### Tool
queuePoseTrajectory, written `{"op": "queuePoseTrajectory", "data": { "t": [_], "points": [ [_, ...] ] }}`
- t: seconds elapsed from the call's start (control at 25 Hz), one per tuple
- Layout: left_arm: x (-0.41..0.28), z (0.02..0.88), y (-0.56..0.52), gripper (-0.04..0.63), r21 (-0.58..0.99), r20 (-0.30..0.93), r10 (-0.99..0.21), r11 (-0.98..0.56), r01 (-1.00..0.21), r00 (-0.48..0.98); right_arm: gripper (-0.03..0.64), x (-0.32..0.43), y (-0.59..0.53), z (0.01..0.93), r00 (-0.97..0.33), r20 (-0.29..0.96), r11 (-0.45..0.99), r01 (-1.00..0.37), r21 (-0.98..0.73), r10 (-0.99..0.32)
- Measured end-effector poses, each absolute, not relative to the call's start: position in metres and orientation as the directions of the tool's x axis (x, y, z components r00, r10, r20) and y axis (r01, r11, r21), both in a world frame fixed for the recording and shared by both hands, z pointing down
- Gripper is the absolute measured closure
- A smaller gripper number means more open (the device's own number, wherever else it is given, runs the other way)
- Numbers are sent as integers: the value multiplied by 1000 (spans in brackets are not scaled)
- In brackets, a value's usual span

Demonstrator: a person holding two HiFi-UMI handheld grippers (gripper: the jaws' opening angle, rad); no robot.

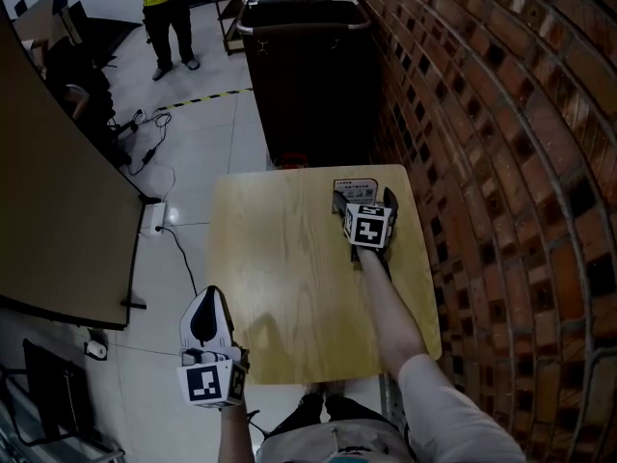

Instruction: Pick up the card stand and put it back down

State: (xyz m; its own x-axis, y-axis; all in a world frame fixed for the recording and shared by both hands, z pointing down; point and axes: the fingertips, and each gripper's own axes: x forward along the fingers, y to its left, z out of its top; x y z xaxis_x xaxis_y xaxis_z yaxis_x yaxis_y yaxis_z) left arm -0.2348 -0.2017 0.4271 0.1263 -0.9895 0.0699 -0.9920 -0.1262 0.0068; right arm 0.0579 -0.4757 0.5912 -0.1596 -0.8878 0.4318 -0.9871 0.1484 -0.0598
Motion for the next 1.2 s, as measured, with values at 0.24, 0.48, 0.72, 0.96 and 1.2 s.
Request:
{"op": "queuePoseTrajectory", "data": {
  "t": [0.24,0.48,0.72,0.96,1.2],
  "points": [
    [-215,416,-196,589,18,32,-984,-172,-985,173,188,71,-453,520,-169,284,141,-983,-116,-944],
    [-197,397,-176,589,34,-23,-976,-217,-975,217,561,77,-383,384,-213,-31,215,-971,-105,-977],
    [-164,383,-141,589,33,-76,-957,-282,-959,278,617,66,-228,306,-371,-243,406,-907,-112,-896],
    [-150,371,-120,589,7,-109,-944,-315,-949,312,617,78,-102,358,-294,-177,327,-925,-196,-939],
    [-144,361,-106,589,-21,-149,-940,-307,-951,307,617,74,-85,377,-334,-136,355,-916,-185,-933]
  ]
}}
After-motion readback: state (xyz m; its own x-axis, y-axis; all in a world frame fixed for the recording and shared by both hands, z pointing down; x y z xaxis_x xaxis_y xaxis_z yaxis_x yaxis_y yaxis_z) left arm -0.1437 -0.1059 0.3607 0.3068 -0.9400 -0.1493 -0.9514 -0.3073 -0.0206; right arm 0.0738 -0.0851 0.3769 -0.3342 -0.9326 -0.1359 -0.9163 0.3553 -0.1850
